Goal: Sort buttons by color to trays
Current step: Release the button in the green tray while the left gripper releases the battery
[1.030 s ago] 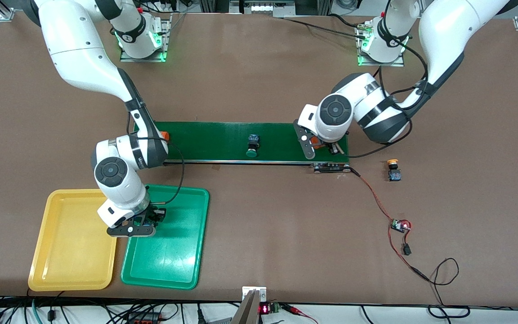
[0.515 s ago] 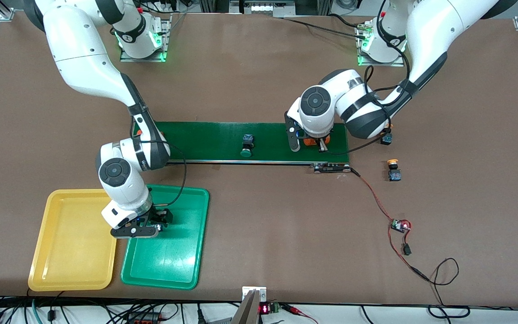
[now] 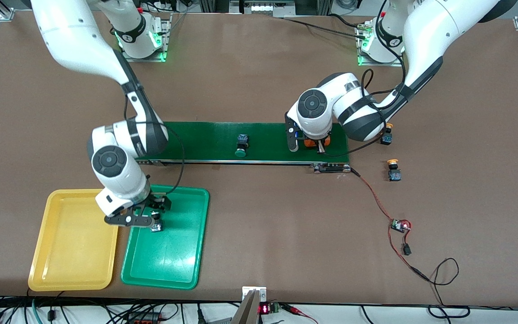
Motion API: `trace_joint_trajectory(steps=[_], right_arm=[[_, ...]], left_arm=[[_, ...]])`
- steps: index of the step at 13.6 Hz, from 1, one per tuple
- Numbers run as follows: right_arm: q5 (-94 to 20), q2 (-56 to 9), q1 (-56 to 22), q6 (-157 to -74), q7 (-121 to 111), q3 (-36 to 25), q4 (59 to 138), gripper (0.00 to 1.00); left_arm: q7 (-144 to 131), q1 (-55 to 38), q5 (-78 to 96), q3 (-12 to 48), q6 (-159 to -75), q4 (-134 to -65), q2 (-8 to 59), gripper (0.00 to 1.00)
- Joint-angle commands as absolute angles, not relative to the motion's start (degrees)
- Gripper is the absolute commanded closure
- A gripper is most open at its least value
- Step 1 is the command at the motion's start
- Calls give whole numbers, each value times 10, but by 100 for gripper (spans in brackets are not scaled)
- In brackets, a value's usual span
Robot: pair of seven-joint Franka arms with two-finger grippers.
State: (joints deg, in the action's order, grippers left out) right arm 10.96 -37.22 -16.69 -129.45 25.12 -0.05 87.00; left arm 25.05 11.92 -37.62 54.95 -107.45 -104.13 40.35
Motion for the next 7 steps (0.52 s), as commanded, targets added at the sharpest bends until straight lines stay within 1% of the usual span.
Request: trace_joint_trajectory(steps=[1,4,6,7], right_arm=[[100,-276,-164,-1270,265,14,977,0],[33,-202,-160,-1238,283,47,1049,0],[29,-171,-149,-1236,292,78,1082,0],[29,-164,-142,-1236,312,101,1093,0]], left_arm=[[261,127,-379,542,-1078,-1023,406,0],[254,135,-376,557,-1072,-1023,402,0],[249,143,-362,565,-1057,-1017,395,0],[233,145,-333,565,-1037,-997,394,0]])
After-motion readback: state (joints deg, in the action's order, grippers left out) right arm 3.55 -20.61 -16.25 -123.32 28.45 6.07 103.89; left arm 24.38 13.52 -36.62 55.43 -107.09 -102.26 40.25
